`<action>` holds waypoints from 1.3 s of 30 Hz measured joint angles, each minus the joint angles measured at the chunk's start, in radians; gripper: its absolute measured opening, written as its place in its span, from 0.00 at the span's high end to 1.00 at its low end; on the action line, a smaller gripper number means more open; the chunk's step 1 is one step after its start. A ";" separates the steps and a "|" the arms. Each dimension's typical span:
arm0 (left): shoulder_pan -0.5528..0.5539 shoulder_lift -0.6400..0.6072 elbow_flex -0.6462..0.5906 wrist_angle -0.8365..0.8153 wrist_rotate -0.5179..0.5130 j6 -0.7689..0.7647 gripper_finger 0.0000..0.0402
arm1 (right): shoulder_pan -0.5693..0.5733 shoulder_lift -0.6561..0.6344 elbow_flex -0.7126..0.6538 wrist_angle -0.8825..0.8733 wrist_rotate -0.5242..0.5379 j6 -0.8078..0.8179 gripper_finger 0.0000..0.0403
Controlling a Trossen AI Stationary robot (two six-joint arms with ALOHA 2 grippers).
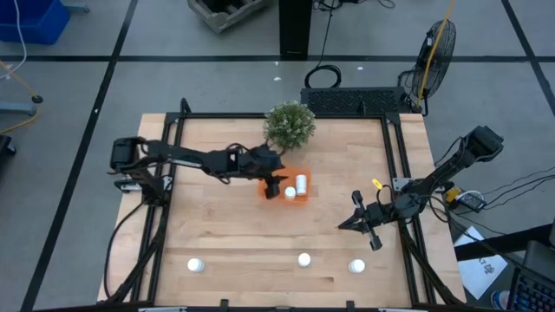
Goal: Pick and place pill bottles into a basket
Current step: Put the white pill bottle into the orange bin
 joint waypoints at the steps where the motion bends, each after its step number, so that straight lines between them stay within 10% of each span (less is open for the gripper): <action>1: -0.003 -0.015 0.000 0.005 0.002 -0.033 0.54 | -0.003 0.000 0.000 0.002 0.002 -0.001 0.99; 11: -0.083 -0.145 -0.032 -0.058 0.107 -0.017 0.54 | -0.140 0.000 0.183 -0.406 -0.029 -0.114 0.94; 18: -0.135 -0.236 -0.210 0.295 0.105 -0.038 0.54 | -0.288 0.025 0.453 -0.909 -0.056 -0.329 0.88; 30: -0.218 -0.308 -0.453 0.713 0.139 -0.074 0.54 | -0.548 0.283 0.735 -0.979 -0.013 -0.721 0.59; 39: -0.259 -0.308 -0.492 0.709 0.140 -0.112 0.54 | -0.691 0.536 0.969 -1.059 -0.079 -0.933 0.59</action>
